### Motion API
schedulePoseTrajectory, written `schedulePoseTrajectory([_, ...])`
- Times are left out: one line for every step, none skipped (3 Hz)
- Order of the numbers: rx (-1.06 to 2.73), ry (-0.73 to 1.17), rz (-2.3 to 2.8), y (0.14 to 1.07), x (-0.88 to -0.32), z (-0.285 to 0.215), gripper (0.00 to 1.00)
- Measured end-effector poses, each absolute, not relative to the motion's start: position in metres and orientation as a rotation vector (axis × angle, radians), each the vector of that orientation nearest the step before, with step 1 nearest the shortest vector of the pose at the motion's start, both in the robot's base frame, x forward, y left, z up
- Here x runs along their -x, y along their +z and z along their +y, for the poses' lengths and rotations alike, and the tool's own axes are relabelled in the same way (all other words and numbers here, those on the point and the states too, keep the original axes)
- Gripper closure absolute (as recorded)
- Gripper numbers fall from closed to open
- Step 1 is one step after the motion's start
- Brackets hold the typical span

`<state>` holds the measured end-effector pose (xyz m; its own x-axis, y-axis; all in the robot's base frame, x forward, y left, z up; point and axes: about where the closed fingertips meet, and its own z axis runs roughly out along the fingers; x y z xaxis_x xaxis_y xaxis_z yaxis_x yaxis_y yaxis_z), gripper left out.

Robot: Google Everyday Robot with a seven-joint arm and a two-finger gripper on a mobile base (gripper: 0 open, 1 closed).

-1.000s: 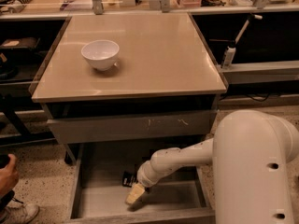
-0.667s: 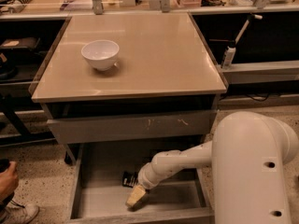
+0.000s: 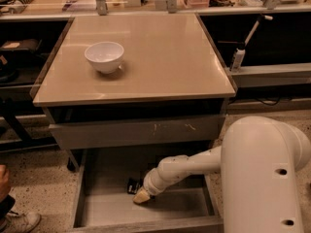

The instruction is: Pick rxbar chocolate from middle drawer and place on counter

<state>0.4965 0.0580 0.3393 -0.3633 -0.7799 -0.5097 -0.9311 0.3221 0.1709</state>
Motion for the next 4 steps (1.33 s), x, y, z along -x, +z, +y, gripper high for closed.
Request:
schedulePoseTrajectory([1.529,0.632,2.259,0.3393,-0.4965,0.0580,0.65])
schedulePoseTrajectory([1.529,0.632,2.259,0.3393,-0.4965,0.0580,0.89])
schedulePoseTrajectory([1.529,0.632,2.259,0.3393,-0.4965,0.0580,1.00])
schedulePoseTrajectory([1.529,0.632,2.259,0.3396,-0.4965,0.0580,1.00])
